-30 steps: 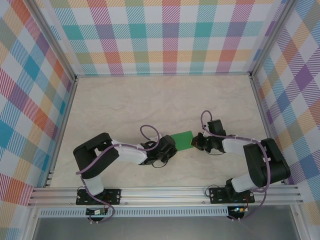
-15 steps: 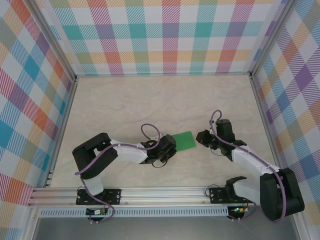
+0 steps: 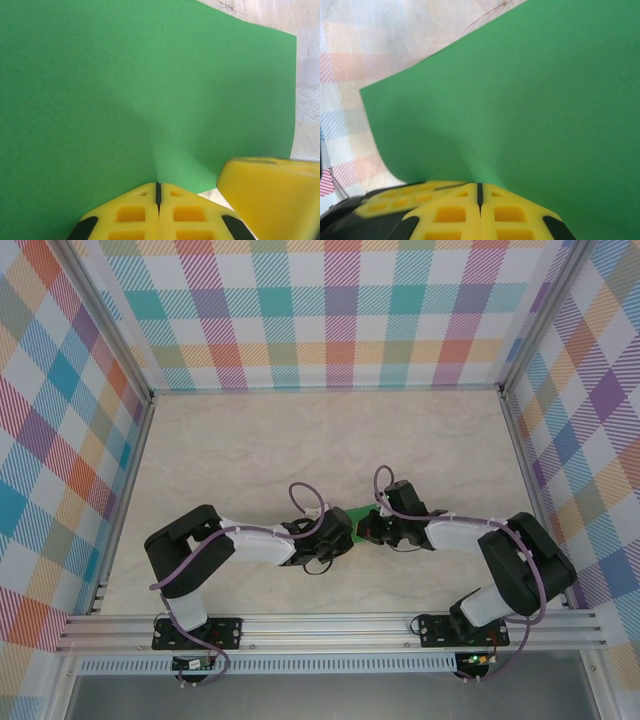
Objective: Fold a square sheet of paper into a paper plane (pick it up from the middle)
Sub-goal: First fold in half a square sheet of paper at the center of the table.
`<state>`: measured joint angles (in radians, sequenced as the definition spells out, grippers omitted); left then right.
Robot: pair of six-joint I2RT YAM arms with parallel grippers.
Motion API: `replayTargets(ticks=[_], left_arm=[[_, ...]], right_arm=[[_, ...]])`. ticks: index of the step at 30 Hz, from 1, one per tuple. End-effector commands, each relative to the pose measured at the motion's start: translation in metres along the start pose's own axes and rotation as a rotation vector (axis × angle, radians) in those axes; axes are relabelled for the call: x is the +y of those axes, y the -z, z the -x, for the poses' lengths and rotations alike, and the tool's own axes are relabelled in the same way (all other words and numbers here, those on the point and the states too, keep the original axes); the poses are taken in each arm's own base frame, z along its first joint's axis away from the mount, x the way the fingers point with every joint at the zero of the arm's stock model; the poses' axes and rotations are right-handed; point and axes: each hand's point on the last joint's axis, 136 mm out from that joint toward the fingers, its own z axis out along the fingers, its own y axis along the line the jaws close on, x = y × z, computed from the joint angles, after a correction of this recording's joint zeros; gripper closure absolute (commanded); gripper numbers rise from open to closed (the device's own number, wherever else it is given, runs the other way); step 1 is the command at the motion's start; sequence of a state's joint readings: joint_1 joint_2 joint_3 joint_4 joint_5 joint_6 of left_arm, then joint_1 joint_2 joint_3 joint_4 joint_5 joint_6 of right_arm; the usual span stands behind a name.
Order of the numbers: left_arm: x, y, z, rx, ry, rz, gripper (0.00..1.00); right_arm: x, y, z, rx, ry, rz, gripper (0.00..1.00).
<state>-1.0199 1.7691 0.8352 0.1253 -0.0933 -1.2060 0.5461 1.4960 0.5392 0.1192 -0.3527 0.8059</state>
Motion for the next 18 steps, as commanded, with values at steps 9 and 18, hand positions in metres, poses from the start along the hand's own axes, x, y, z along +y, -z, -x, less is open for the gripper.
replayTargets(ticks=[9,18], left_arm=[[0.014,0.004,0.001,0.024,-0.064,0.068,1.0],[0.0,0.006,0.012,-0.019,-0.052,0.022,1.0]], right_arm=[[-0.035,-0.004,-0.013,0.008,-0.054,-0.118,1.0],[-0.046,-0.004,-0.019,0.014,-0.072,-0.143,1.0]])
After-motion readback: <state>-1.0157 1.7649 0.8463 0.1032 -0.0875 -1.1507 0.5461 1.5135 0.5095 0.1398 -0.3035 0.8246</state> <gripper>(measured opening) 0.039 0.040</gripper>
